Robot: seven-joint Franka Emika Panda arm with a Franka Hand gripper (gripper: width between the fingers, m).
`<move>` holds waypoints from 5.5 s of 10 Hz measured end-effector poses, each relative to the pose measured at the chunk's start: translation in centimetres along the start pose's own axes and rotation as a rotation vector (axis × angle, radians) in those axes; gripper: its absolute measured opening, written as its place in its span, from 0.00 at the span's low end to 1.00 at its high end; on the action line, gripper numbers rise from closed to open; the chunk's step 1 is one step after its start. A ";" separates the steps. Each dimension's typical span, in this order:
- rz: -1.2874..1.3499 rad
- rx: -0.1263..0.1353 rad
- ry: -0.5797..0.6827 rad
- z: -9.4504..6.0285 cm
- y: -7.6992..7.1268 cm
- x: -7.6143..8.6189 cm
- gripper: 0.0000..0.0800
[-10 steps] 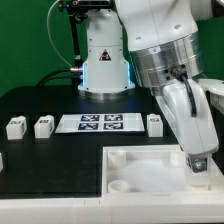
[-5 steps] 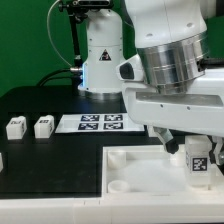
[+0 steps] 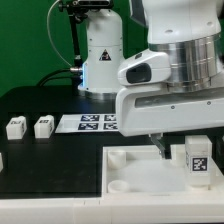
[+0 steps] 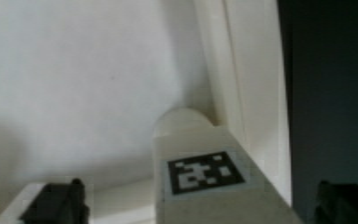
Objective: Assemble one leg
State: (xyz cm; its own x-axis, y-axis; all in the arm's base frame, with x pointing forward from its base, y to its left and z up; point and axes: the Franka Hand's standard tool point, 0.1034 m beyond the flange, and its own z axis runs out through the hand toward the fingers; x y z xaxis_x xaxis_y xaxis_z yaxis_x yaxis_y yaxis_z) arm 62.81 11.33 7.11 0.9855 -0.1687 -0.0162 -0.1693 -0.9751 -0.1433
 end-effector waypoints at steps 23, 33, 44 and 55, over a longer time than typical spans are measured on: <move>1.469 0.139 0.022 0.4 -1.8 0.4 0.36; 0.190 -0.019 0.013 0.0 -0.5 0.2 0.81; 1.207 0.045 0.026 0.0 -0.9 0.7 0.37; 0.696 0.044 0.029 0.1 -0.5 0.7 0.81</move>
Offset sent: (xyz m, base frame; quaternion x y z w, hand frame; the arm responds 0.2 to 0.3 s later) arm 0.0000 0.0000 0.0000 0.0000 0.0000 0.0000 1.0000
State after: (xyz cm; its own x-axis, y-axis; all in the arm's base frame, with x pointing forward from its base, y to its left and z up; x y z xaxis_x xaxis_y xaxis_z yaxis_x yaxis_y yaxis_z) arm 63.62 11.73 7.03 0.6475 -0.7565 -0.0921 -0.7601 -0.6325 -0.1489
